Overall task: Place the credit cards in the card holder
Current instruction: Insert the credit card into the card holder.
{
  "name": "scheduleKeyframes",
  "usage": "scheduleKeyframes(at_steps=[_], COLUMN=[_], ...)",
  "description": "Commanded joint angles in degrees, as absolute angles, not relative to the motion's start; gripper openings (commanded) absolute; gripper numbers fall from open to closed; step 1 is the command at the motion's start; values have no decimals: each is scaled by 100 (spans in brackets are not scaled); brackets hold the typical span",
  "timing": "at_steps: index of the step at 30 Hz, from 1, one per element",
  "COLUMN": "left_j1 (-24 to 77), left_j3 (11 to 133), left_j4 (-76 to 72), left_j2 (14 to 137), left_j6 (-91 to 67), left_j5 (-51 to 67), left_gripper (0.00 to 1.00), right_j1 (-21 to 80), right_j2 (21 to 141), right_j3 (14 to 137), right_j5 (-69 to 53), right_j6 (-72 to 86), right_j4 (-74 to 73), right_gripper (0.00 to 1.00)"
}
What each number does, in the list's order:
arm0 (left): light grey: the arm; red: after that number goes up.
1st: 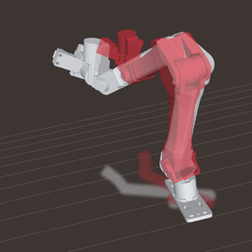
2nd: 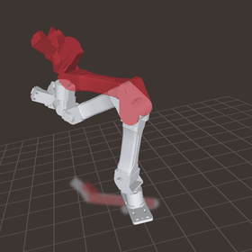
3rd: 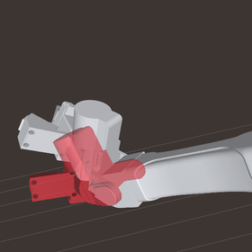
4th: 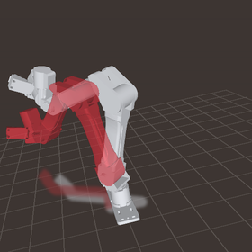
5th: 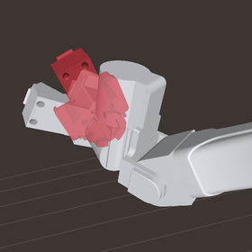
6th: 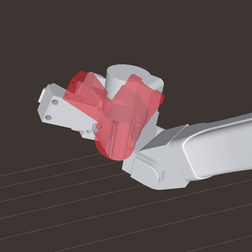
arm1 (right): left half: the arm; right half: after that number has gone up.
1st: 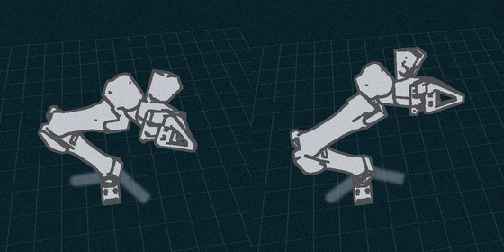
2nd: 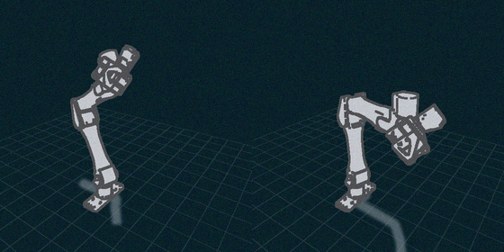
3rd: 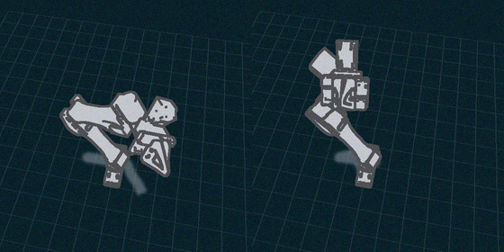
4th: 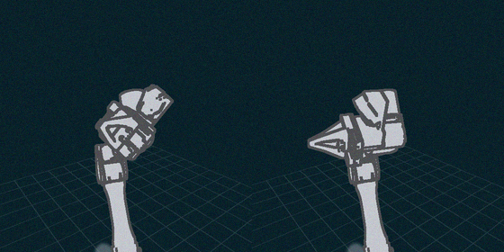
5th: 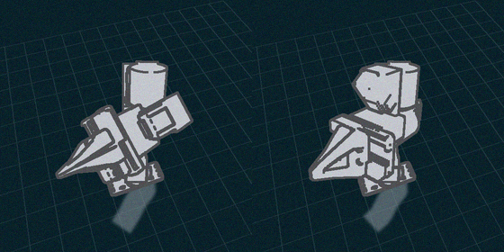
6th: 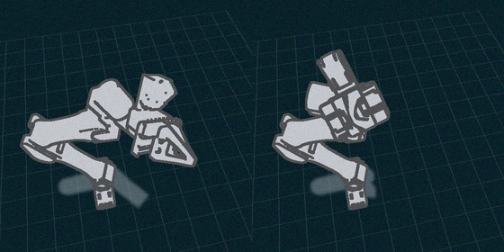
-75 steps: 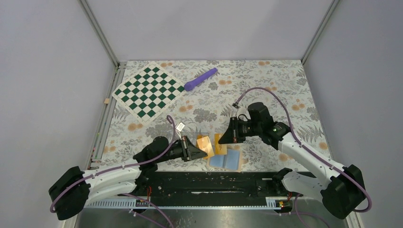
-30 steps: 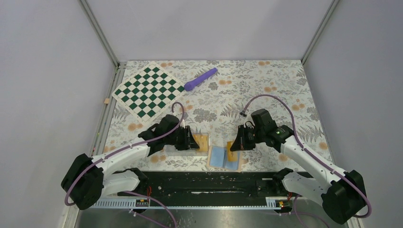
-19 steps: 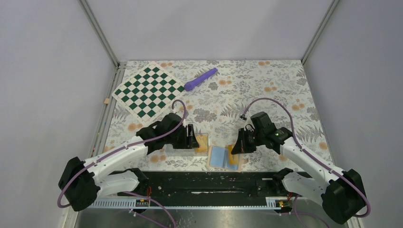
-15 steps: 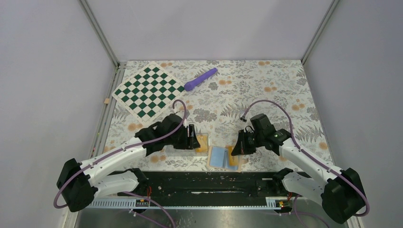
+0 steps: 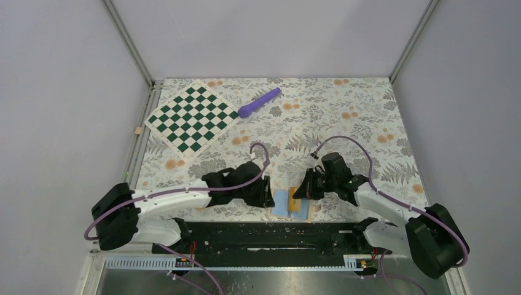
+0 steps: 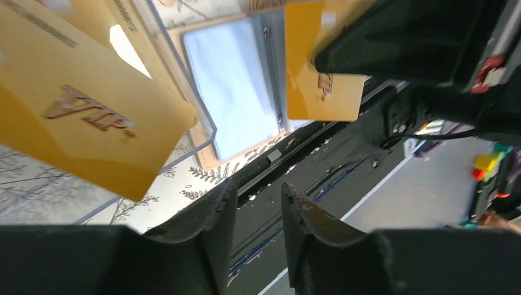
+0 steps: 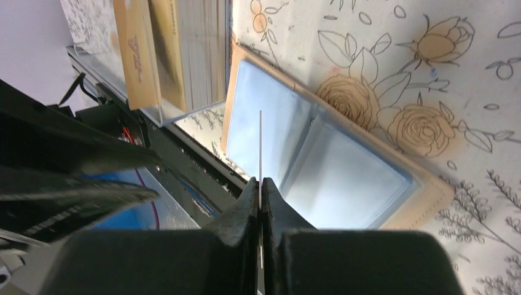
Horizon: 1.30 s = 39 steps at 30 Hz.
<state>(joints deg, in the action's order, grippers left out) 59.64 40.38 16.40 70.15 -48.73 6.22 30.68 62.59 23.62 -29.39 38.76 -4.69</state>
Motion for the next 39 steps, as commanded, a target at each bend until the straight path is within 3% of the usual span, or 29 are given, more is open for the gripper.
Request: scheduleKeyframes(at_steps=[1, 6, 13, 29, 39], left_j1=[6329, 6530, 6660, 6770, 6790], left_j3=[4302, 4281, 4348, 4381, 4438], left_j4=[1185, 1008, 1037, 1095, 1091], left_j2=[7574, 8196, 8710, 8869, 8959], left_j6=[-4966, -4992, -5062, -5166, -5149], left_j5=[568, 369, 89, 52, 105], left_gripper=[30, 28, 27, 15, 13], right_j1=[3010, 2984, 2945, 2527, 2452], right_j2=[6620, 7065, 7063, 6491, 7126], right_j3=[2231, 2134, 2145, 2108, 2110], right_j5=[-2862, -2835, -2608, -2486, -2595], right_j6=[4262, 4444, 4257, 4103, 3953], right_j4=[707, 1408, 1156, 351, 554], right_gripper=[0, 0, 0, 0, 0])
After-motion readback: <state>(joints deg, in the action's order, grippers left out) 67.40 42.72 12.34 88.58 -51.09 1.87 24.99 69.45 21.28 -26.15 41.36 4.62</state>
